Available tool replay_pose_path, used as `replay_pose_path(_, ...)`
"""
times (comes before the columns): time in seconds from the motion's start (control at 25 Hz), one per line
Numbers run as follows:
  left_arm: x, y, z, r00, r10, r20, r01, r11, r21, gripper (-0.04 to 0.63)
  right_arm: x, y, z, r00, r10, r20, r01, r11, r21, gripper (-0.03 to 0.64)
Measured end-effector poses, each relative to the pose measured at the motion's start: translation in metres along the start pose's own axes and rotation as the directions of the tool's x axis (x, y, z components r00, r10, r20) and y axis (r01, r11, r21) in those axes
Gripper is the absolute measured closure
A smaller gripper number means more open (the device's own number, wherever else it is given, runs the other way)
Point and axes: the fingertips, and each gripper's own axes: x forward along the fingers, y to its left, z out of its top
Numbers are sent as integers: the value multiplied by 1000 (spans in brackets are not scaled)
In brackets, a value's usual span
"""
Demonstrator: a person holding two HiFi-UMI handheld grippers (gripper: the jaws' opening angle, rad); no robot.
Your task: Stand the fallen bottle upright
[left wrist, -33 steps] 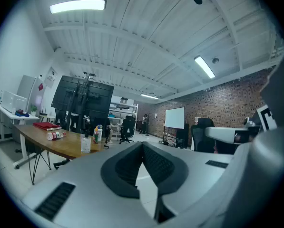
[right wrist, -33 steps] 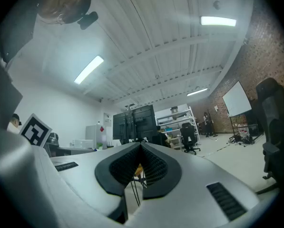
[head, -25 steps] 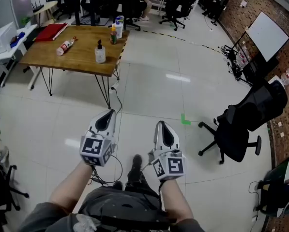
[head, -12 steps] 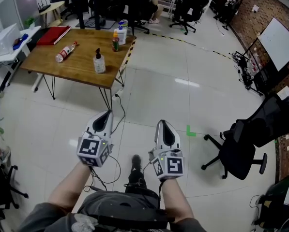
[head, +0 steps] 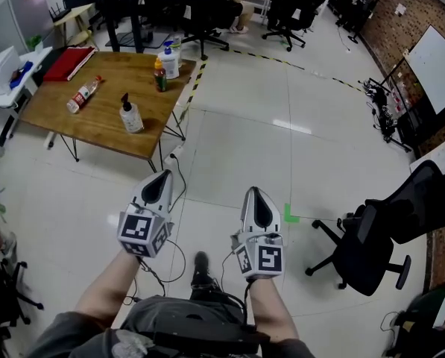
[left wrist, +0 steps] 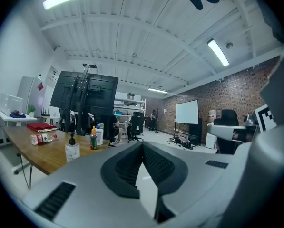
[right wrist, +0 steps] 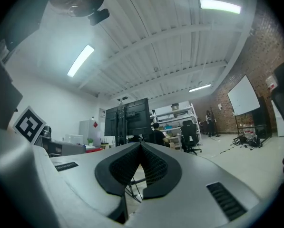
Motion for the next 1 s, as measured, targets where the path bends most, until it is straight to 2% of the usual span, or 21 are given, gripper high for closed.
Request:
replay_pose_path(0.2, 57, -8, 16, 999, -23, 33, 22, 1000, 10, 565, 38, -44, 4, 1000, -15, 0, 15, 1000, -7, 611)
replay_pose_path(0.4, 98, -16, 43, 998, -12, 69, 5, 995, 98, 565, 73, -82, 14, 999, -48, 19, 48, 999, -25, 611)
replay_pose_path(0.52, 119, -21, 53, 997, -8, 79, 0, 994, 105, 565, 88, -99, 17, 998, -53, 27, 54, 998, -33, 611)
replay_pose_path(0.72, 130, -18, 70, 995, -6, 101, -5, 995, 99, 565, 105, -111, 24, 996, -74, 44, 75, 996, -37, 611)
replay_pose_path(1.0, 131, -2, 76, 995, 25, 93, -33, 996, 89, 565, 124, -103, 20, 999, -49, 16, 49, 999, -17, 611)
